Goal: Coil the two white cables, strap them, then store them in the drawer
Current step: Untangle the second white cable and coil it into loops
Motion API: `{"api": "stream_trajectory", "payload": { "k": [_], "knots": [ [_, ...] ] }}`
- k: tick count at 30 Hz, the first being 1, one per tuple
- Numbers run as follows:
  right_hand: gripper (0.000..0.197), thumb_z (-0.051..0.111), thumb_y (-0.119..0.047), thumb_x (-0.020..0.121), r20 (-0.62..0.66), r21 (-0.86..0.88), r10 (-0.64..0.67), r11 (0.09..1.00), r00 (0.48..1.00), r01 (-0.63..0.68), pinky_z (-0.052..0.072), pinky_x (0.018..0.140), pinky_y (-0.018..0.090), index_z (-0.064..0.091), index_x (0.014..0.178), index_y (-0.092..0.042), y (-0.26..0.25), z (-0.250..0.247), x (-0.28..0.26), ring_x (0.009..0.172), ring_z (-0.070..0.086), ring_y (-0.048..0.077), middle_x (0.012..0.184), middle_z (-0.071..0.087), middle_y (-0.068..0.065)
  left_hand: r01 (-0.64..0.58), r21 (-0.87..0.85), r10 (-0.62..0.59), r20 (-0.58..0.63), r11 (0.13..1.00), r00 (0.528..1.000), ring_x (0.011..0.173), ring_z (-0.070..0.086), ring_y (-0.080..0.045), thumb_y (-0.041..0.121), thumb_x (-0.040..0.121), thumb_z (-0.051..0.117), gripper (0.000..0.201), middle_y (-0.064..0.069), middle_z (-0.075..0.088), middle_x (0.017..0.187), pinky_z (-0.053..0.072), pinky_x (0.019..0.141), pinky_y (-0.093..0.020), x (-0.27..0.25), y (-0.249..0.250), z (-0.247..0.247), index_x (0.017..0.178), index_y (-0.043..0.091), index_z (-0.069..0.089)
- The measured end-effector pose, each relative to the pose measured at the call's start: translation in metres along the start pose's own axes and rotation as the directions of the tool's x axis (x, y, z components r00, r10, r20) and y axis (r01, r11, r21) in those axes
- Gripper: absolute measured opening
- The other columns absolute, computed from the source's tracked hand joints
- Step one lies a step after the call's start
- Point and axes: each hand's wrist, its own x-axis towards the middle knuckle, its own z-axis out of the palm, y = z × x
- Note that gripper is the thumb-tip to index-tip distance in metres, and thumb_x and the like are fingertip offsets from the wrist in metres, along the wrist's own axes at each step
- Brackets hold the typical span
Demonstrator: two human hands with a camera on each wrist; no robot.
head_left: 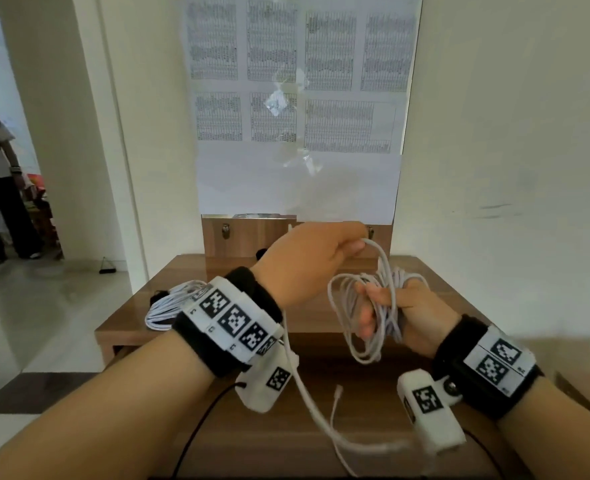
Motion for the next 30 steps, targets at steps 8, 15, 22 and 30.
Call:
{"api": "stream_trajectory", "payload": {
  "k": [8, 15, 22, 30],
  "knots": [
    [0.079, 0.024, -0.073, 0.089, 0.495, 0.386, 0.014, 0.892, 0.869, -0.234, 0.030, 0.049, 0.031, 0.057, 0.086, -0.002, -0.007, 0.006, -0.008, 0.034, 0.045, 0.017, 0.042, 0.047, 0.001, 0.208, -0.097, -0.211, -0.020, 0.973, 0.977, 0.059, 0.044, -0.011, 0.039, 0.100, 0.047, 0.040, 0.000, 0.050, 0.065, 0.036, 0.060, -0.023, 0.003, -0.038, 0.025, 0.076, 0.010, 0.058],
    [0.031, 0.048, -0.034, 0.098, 0.053, 0.704, -0.254, 0.696, 0.966, 0.145, 0.053, 0.072, 0.030, 0.056, 0.084, -0.008, -0.075, -0.017, -0.022, 0.046, 0.042, 0.014, 0.049, 0.047, 0.000, 0.319, -0.196, -0.265, 0.258, 0.927, 0.929, 0.070, 0.061, -0.010, 0.027, 0.100, 0.049, 0.004, 0.002, 0.062, 0.082, 0.056, 0.070, -0.032, -0.052, -0.045, 0.050, 0.100, 0.028, 0.052],
    [0.021, 0.059, -0.015, 0.091, -0.625, 0.304, -0.383, 0.684, 0.681, 0.664, 0.055, 0.074, 0.032, 0.051, 0.072, -0.013, -0.078, -0.036, 0.002, 0.051, 0.049, 0.014, 0.054, 0.047, -0.003, 0.259, 0.016, -0.194, 0.707, 0.966, 0.680, 0.081, 0.057, -0.022, 0.015, 0.097, 0.049, 0.007, -0.002, 0.062, 0.093, 0.049, 0.074, -0.036, -0.069, -0.017, 0.063, 0.097, 0.021, 0.051],
    [0.023, 0.074, -0.027, 0.082, -0.570, -0.545, -0.451, 0.833, 0.687, 0.095, 0.051, 0.061, 0.028, 0.066, 0.064, -0.015, -0.022, -0.036, 0.007, 0.055, 0.061, 0.016, 0.056, 0.065, 0.001, -0.186, 0.135, 0.067, 0.609, 0.973, 0.790, 0.067, 0.051, -0.020, 0.003, 0.093, 0.046, 0.019, 0.005, 0.048, 0.076, 0.044, 0.064, -0.035, -0.045, 0.029, 0.032, 0.100, 0.021, 0.047]
  ]
}}
